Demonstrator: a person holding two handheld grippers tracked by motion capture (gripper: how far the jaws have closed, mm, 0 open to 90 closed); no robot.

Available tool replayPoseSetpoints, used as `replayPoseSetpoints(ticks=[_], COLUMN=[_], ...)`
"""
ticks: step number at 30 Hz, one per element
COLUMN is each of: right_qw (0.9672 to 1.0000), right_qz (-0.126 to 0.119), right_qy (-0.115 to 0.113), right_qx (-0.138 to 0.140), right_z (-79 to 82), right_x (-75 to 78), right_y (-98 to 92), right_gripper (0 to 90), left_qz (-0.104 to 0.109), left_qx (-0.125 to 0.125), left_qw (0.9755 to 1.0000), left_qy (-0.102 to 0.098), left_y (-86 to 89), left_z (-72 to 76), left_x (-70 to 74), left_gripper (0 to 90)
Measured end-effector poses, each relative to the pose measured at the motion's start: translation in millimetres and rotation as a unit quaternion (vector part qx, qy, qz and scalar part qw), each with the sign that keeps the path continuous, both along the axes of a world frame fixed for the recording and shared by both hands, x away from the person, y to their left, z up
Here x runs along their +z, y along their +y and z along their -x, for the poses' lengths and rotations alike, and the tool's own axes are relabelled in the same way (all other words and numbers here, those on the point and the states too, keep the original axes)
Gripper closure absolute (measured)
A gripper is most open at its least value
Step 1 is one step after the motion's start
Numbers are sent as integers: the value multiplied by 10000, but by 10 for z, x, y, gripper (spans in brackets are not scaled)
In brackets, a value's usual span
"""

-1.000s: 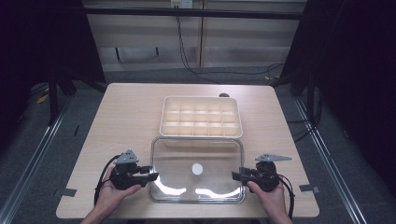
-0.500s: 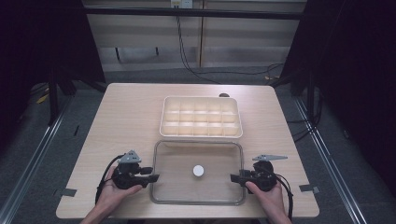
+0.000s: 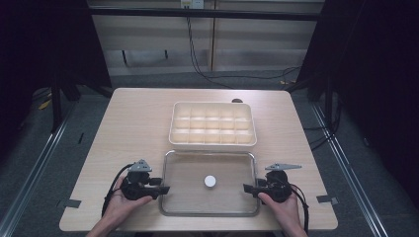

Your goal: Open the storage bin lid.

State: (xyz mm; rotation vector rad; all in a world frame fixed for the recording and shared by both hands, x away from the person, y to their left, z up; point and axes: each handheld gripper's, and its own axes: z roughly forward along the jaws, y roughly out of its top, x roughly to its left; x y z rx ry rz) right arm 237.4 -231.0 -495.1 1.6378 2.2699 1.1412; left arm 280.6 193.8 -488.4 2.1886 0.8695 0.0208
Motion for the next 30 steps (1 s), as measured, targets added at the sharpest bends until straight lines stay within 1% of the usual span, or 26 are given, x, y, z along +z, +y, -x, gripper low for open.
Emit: replayPoseSetpoints(ticks=[3,4,5,6,7,8,9,11,16,17,19,21,23,24,25,27,29,30], right_qw=[10000,10000,10000,10000,9999,9999,9998,9994,9985,9981,9974,9961,9948,9941,9935,9919,9905,9893], right_qz=[-15,-11,-1,-17,-19,-95,-142,-190,-330,-371,-391,-366,-337,-283,-202,-173,-164,-152], right_qy=[35,17,7,-6,-25,-73,-142,-250,-418,-494,-604,-793,-950,-1040,-1117,-1254,-1368,-1445], right_qx=[-75,-79,-65,-84,-98,-104,-83,-124,-118,-76,-9,88,107,143,121,68,-18,-103], right_z=[0,-1,-3,0,1,5,6,16,41,50,78,114,163,185,212,262,304,322], right_x=[5,4,7,14,19,30,40,58,95,105,139,174,223,246,274,320,358,372], right_y=[-6,-7,-11,-15,-26,-37,-49,-65,-105,-110,-114,-112,-112,-115,-123,-162,-228,-269], right_gripper=[368,366,367,355,359,363,361,354,344,342,337,321,309,305,300,291,281,279], left_qz=[-21,-98,-275,-282,-184,-129,-168,-132,122,141,211,230,281,319,347,257,396,382], left_qx=[0,55,35,19,29,64,76,112,89,84,122,183,234,286,329,349,412,468], left_qw=[10000,9999,9994,9994,9998,9998,9997,9998,9997,9997,9993,9987,9981,9976,9973,9965,9952,9947], left_qy=[56,19,-190,-208,-99,-101,-154,-139,-192,-207,-283,-427,-502,-536,-559,-717,-794,-837], left_y=[-26,-36,-40,-35,-24,-18,-9,-2,21,30,39,58,87,104,120,159,217,250], left_z=[1,5,19,20,13,9,6,7,20,23,42,71,93,105,122,152,180,195], left_x=[-19,-25,-18,-14,-6,-3,1,5,49,67,98,132,162,174,186,215,242,256], left_gripper=[474,457,443,475,457,454,442,431,357,350,316,307,290,286,285,285,275,275])
